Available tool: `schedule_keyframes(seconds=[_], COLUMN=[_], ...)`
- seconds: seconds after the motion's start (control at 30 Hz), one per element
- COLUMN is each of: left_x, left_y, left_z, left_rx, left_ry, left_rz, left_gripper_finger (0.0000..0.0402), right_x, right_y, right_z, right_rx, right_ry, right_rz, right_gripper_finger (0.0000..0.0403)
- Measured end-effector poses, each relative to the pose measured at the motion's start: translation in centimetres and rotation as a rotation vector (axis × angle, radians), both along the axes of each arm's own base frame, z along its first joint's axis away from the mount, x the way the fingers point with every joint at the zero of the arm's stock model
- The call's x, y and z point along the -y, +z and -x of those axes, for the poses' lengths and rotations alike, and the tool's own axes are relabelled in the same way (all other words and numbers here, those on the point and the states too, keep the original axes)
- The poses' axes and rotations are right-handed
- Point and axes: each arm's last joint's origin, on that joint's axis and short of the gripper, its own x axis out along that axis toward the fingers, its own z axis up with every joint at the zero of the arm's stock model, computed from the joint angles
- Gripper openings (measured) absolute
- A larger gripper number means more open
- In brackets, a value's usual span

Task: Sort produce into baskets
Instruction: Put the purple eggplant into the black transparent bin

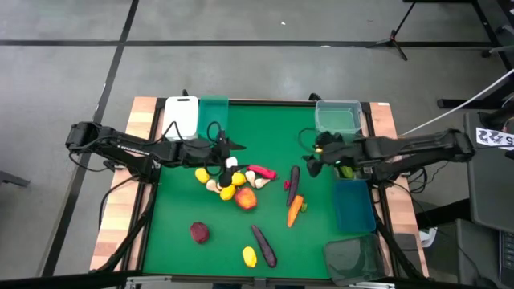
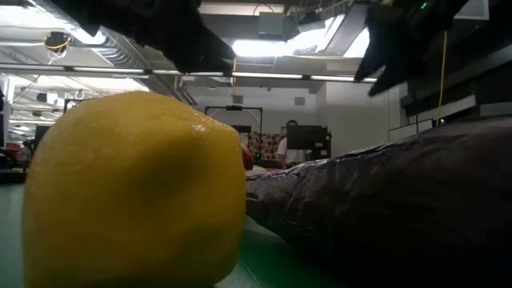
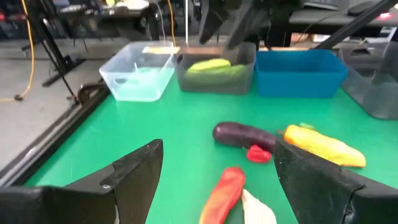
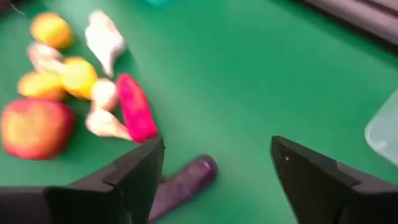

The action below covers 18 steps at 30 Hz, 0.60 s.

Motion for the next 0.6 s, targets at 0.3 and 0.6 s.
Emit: schedule_keyframes(seconds=[0.3, 0.6], left_x=[0.0, 0.0], left_y=[-0.1, 0.0], left_z=[0.0, 0.0], left_rx=[-0.003, -0.001], left_ry=[0.004, 0.005], left_rz=[0.013, 0.014], left_gripper_finger=[0.0301, 0.0301], right_x=[-0.6, -0.9], right_y=[-6.4, -8.6], right_z=[-4.0, -5.7], right_rx=[-0.200, -0.171], right_ry=[-0.133, -0.224], right_rz=[-0.159, -0.278], right_gripper_finger=[0.0293, 0.0293])
